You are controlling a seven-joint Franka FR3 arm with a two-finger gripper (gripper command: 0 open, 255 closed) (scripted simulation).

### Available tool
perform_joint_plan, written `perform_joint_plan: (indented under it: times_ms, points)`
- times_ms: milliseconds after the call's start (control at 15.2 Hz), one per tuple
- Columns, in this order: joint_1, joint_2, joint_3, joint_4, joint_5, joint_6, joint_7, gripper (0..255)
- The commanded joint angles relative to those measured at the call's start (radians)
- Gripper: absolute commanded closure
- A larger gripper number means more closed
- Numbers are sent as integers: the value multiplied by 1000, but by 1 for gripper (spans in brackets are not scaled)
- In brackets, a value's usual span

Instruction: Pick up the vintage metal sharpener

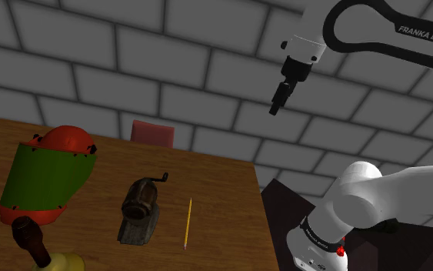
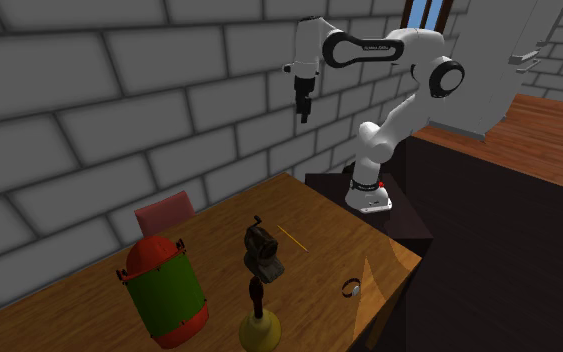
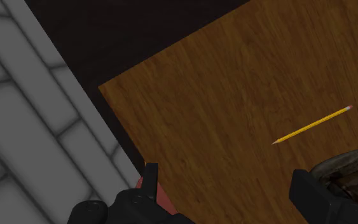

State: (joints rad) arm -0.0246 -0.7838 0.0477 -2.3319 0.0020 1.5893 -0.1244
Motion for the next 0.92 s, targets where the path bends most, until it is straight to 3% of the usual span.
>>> perform_joint_plan:
  times_ms: [0,858]
  points:
    - [0,0,0,0,0,0,0,0]
    - [106,337,138,0,34,327,-27,0]
